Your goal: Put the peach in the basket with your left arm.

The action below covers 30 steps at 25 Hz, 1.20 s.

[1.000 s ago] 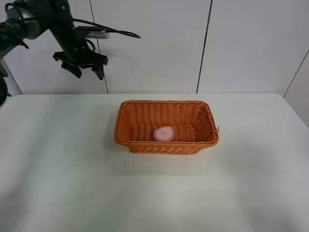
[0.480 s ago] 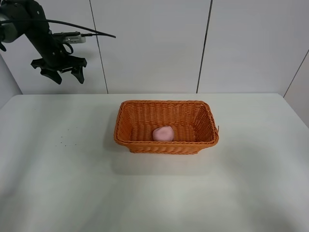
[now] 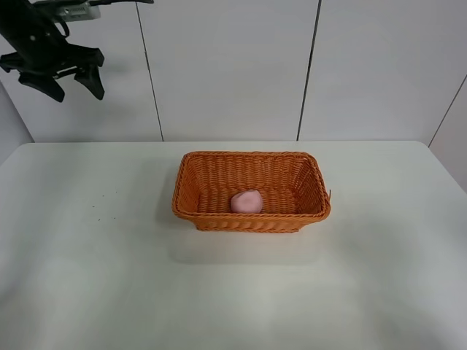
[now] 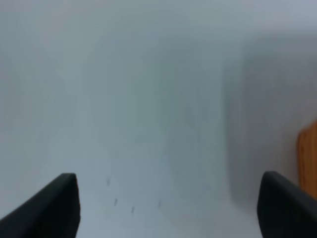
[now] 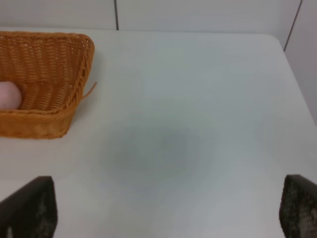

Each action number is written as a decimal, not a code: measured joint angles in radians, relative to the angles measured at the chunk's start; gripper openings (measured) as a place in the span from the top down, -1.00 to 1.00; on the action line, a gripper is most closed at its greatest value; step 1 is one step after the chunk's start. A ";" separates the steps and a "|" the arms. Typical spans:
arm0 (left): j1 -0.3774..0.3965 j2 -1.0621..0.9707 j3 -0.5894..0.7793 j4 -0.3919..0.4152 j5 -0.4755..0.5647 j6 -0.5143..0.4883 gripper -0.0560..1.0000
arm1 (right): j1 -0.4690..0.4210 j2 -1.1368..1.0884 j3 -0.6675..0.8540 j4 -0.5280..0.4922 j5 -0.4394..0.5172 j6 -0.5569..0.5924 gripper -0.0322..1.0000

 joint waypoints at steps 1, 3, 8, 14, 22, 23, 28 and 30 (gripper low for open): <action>0.000 -0.054 0.050 0.003 0.000 0.001 -0.54 | 0.000 0.000 0.000 0.000 0.000 0.000 -0.41; 0.000 -0.161 0.178 0.008 0.000 0.002 -0.54 | 0.000 0.000 0.000 0.000 0.000 0.000 -0.41; 0.000 -0.474 0.501 0.065 0.000 0.004 -0.54 | 0.000 0.000 0.000 0.000 0.000 0.000 -0.41; 0.000 -0.848 0.921 0.097 0.000 0.003 -0.54 | 0.000 0.000 0.000 0.000 0.000 0.000 -0.41; 0.000 -1.322 1.370 0.097 -0.070 -0.010 -0.54 | 0.000 0.000 0.000 0.000 0.000 0.000 -0.41; 0.000 -1.369 1.400 0.097 -0.076 -0.019 -0.54 | 0.000 0.000 0.000 0.000 0.000 0.000 -0.41; 0.000 -1.616 1.456 0.095 -0.108 -0.038 -0.54 | 0.000 0.000 0.000 0.000 0.000 0.000 -0.41; 0.000 -1.708 1.456 0.094 -0.109 -0.038 -0.54 | 0.000 0.000 0.000 0.000 0.000 0.000 -0.41</action>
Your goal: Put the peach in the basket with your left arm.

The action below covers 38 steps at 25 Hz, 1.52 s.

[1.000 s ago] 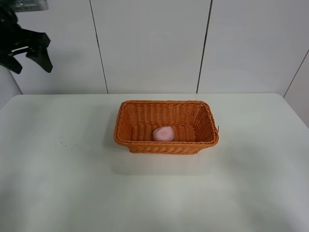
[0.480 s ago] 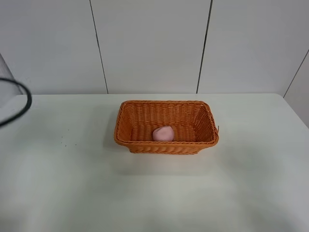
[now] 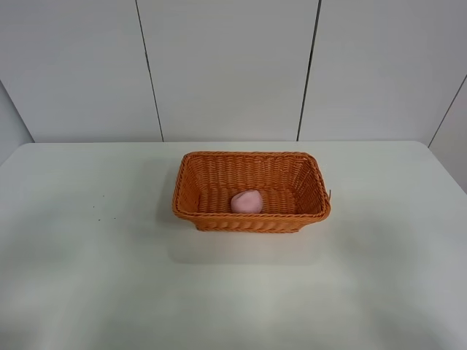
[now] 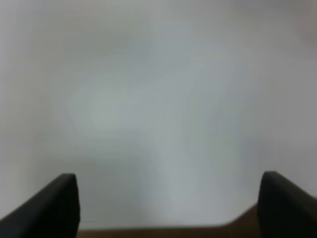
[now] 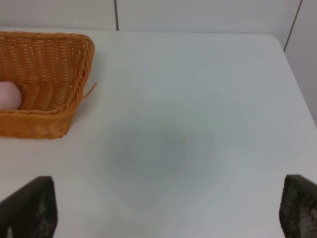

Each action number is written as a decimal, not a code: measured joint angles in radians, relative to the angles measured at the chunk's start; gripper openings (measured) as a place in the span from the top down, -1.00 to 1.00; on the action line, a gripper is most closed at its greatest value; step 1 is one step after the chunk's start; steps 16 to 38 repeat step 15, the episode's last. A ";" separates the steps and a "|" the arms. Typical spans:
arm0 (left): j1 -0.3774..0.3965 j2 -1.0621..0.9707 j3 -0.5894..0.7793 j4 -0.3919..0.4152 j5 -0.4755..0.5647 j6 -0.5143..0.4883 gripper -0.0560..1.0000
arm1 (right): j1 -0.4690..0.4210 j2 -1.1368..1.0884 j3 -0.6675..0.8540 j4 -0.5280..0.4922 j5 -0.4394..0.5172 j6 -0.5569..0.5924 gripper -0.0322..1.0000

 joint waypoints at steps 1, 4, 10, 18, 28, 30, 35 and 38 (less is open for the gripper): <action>0.000 -0.038 0.000 0.000 -0.001 0.000 -0.54 | 0.000 0.000 0.000 0.000 0.000 0.000 -0.41; 0.000 -0.151 0.000 0.000 -0.002 -0.001 -0.54 | 0.000 0.000 0.000 0.000 0.000 0.000 -0.41; 0.000 -0.206 0.000 -0.001 -0.003 -0.007 -0.54 | 0.000 0.000 0.000 0.000 0.000 0.000 -0.41; 0.000 -0.206 0.001 -0.001 -0.003 -0.007 -0.54 | 0.000 0.000 0.000 0.000 0.000 0.000 -0.41; 0.000 -0.206 0.001 -0.001 -0.003 -0.007 -0.54 | 0.000 0.000 0.000 0.000 0.000 0.000 -0.41; 0.000 -0.206 0.001 -0.001 -0.003 -0.007 -0.54 | 0.000 0.000 0.000 0.000 0.000 0.000 -0.41; 0.000 -0.206 0.001 -0.001 -0.003 -0.007 -0.54 | 0.000 0.000 0.000 0.000 0.000 0.000 -0.41; 0.000 -0.206 0.001 -0.001 -0.003 -0.007 -0.54 | 0.000 0.000 0.000 0.000 0.000 0.000 -0.41</action>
